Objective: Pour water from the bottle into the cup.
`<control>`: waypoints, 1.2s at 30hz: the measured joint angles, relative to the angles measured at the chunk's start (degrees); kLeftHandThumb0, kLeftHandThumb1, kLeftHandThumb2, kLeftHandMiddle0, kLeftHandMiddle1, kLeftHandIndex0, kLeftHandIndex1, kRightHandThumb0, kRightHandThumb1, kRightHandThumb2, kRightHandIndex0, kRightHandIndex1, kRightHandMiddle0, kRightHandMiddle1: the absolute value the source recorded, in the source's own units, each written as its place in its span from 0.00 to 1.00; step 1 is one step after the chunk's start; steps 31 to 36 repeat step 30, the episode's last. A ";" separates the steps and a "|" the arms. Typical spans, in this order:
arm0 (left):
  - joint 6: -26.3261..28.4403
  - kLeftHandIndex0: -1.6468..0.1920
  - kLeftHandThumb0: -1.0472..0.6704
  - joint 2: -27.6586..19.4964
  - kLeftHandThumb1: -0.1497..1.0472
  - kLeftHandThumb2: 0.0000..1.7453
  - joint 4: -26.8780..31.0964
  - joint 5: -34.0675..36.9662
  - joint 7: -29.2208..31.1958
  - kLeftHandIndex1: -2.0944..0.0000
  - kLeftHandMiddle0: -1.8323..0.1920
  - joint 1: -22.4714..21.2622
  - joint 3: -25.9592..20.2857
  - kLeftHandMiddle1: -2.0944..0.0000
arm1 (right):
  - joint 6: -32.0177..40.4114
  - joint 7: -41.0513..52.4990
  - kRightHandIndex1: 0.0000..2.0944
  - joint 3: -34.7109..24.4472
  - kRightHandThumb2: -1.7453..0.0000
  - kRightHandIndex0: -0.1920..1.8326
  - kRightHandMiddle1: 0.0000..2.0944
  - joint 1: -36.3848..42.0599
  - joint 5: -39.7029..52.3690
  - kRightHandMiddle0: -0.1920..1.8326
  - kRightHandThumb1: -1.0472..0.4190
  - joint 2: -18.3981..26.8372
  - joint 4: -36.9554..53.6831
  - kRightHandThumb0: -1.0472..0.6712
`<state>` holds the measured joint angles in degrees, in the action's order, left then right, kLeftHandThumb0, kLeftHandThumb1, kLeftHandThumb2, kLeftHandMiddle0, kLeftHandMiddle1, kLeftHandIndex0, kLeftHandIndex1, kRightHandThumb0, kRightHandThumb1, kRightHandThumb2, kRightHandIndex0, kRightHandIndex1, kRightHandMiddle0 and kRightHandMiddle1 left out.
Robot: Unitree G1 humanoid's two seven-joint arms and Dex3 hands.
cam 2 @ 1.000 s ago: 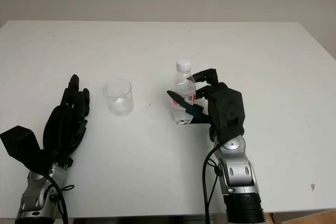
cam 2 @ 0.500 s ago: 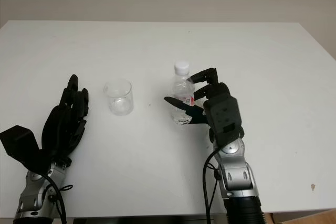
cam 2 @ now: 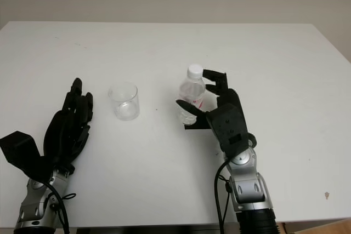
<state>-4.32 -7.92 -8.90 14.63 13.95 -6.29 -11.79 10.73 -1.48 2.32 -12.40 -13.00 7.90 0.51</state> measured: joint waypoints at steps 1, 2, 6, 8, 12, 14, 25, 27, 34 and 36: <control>-0.01 0.99 0.17 0.00 1.00 0.29 -0.01 0.01 0.02 0.97 1.00 0.00 0.00 0.97 | 0.00 0.82 0.06 0.00 0.97 0.00 0.09 0.04 0.51 0.00 0.10 0.09 0.02 0.13; -0.01 0.99 0.17 0.00 1.00 0.28 -0.02 0.06 0.05 0.97 0.99 0.00 0.00 0.97 | -0.02 1.69 0.03 0.01 0.97 0.00 0.05 0.09 1.01 0.00 0.10 0.25 0.03 0.12; -0.01 0.99 0.17 0.00 1.00 0.28 -0.02 0.15 0.04 0.97 0.99 0.00 0.00 0.97 | -1.20 5.23 0.00 0.10 0.97 0.00 0.00 0.23 1.77 0.00 0.09 2.19 0.03 0.08; -0.01 0.99 0.17 0.00 1.00 0.28 -0.02 0.15 -0.01 0.97 0.99 0.00 0.00 0.97 | -1.23 6.94 0.00 0.24 0.97 0.00 0.00 0.23 1.80 0.00 0.09 3.28 0.02 0.07; -0.01 0.99 0.17 0.04 1.00 0.28 -0.02 0.17 -0.03 0.97 1.00 0.00 0.01 0.97 | -1.22 10.45 0.00 0.52 0.97 0.00 0.00 0.22 2.97 0.00 0.10 4.48 0.02 0.05; -0.01 0.99 0.17 0.04 1.00 0.28 -0.02 0.19 -0.03 0.97 0.99 0.00 0.01 0.97 | -1.23 11.97 0.00 0.76 0.97 0.00 0.00 0.22 3.79 0.00 0.11 4.74 0.02 0.04; -0.01 1.00 0.17 0.05 1.00 0.29 -0.07 0.10 -0.12 0.98 1.00 0.00 0.05 0.97 | -9.86 11.76 0.00 2.24 0.95 0.00 0.00 2.67 7.15 0.00 0.01 1.23 -4.89 0.00; -0.04 0.99 0.17 0.05 1.00 0.28 -0.16 0.11 -0.11 0.97 0.99 0.00 0.04 0.97 | -10.81 10.12 0.00 2.33 0.95 0.00 0.00 3.41 7.72 0.00 0.00 -0.86 -5.80 0.01; -0.08 0.99 0.17 0.05 1.00 0.28 -0.18 0.11 -0.13 0.97 0.99 0.00 0.03 0.97 | -10.84 8.48 0.00 2.88 0.95 0.00 0.00 4.81 8.10 0.00 0.00 -3.47 -6.31 0.03; -0.08 0.99 0.17 0.05 1.00 0.28 -0.18 0.11 -0.13 0.97 0.99 0.00 0.03 0.97 | -10.84 8.48 0.00 2.88 0.95 0.00 0.00 4.81 8.10 0.00 0.00 -3.47 -6.31 0.03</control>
